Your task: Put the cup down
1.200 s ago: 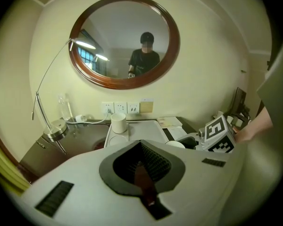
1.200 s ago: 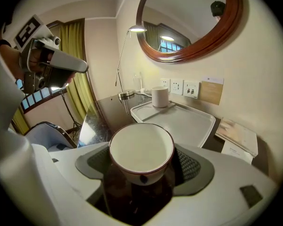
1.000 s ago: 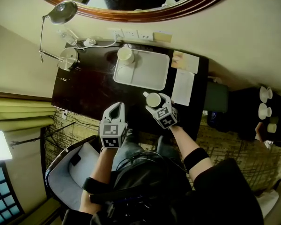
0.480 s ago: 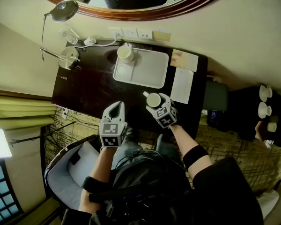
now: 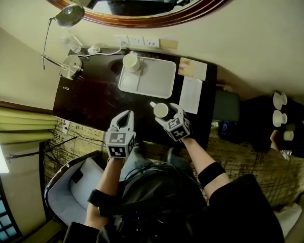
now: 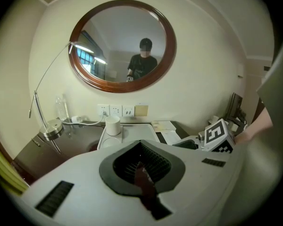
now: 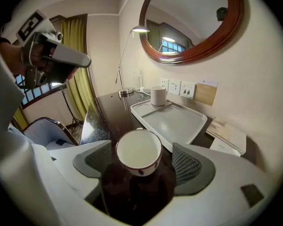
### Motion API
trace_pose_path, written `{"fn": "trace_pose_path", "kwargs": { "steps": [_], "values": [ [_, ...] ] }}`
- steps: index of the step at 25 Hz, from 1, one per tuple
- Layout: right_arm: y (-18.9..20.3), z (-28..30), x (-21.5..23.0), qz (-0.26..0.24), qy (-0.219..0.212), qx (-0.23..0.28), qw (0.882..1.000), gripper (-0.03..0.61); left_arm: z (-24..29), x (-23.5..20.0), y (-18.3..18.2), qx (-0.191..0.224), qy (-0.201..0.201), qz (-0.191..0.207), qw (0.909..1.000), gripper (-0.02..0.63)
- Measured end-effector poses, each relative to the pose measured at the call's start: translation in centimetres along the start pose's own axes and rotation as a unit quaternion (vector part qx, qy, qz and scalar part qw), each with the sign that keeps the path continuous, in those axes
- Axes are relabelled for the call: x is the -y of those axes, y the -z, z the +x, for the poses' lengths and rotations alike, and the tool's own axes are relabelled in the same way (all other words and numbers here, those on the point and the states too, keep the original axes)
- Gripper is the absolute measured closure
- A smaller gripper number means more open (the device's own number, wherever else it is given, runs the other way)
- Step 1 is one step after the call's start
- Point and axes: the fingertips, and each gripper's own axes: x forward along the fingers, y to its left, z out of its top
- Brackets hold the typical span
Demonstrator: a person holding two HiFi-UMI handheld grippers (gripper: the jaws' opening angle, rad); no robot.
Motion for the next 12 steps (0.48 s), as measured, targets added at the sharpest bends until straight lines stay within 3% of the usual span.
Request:
{"fn": "trace_pose_path", "kwargs": {
  "steps": [12],
  "values": [
    [-4.8,-8.4,1.8,0.106,0.056,0.055,0.991,0.204,-0.3,-1.3,-1.6,0.02,0.03,-0.019,0.9992,0.612]
  ]
}}
